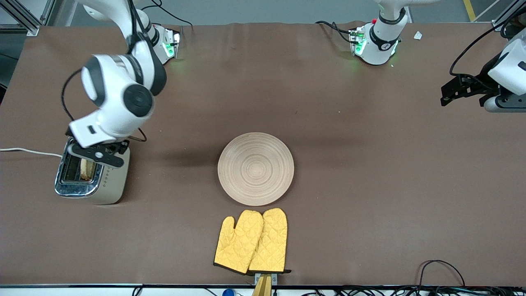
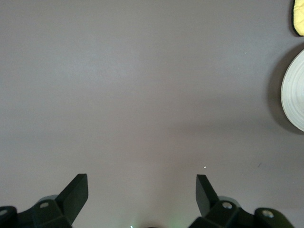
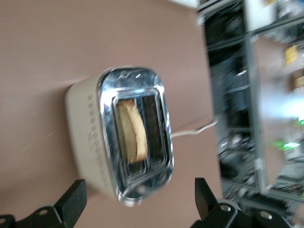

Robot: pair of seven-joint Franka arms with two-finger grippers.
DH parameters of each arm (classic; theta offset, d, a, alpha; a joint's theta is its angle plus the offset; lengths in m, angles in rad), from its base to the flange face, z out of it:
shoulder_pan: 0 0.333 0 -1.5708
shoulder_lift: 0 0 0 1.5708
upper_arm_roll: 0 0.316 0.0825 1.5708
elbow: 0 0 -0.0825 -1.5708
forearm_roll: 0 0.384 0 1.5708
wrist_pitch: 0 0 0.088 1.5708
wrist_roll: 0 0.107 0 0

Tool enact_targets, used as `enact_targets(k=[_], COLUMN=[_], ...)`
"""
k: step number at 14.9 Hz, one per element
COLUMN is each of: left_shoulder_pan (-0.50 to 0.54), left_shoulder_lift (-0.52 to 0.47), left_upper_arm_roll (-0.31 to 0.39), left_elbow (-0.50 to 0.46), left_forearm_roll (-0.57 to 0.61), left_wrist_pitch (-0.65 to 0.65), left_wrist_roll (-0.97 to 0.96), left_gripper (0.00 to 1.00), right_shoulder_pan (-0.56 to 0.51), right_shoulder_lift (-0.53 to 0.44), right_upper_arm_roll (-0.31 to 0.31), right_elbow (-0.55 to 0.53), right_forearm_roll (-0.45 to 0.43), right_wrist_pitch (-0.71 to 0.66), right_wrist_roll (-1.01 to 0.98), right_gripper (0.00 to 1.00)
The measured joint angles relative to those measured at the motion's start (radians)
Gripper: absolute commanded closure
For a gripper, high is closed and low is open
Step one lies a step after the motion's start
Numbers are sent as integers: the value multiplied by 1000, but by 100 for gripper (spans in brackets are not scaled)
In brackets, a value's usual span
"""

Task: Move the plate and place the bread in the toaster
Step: 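Open the right gripper and lift it away from the toaster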

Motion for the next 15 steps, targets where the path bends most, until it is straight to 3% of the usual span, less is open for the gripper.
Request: enact_targets(k=[2, 4, 10, 15], left_shoulder_pan=[0, -2, -7, -4], left_shoulder_lift=[0, 0, 0, 0], left_upper_arm_roll=[0, -2, -7, -7], left_elbow=[0, 0, 1, 10], left_forearm_roll=[11, 43, 51, 51], left_wrist_pitch=[0, 0, 1, 1], left_wrist_roll=[0, 3, 4, 4], left_gripper=[0, 0, 0, 0], right_shoulder_pan=[-42, -81, -179, -243], right_shoulder_lift=[-15, -29, -104, -194], right_upper_arm_roll=[-3, -4, -10, -13], right_elbow=[156, 232, 264, 261], right_forearm_roll=[138, 195, 367, 423], right_wrist_pitch=[-114, -159, -169, -206], right_wrist_roll=[-105, -157, -225, -429], right_gripper=[0, 0, 0, 0])
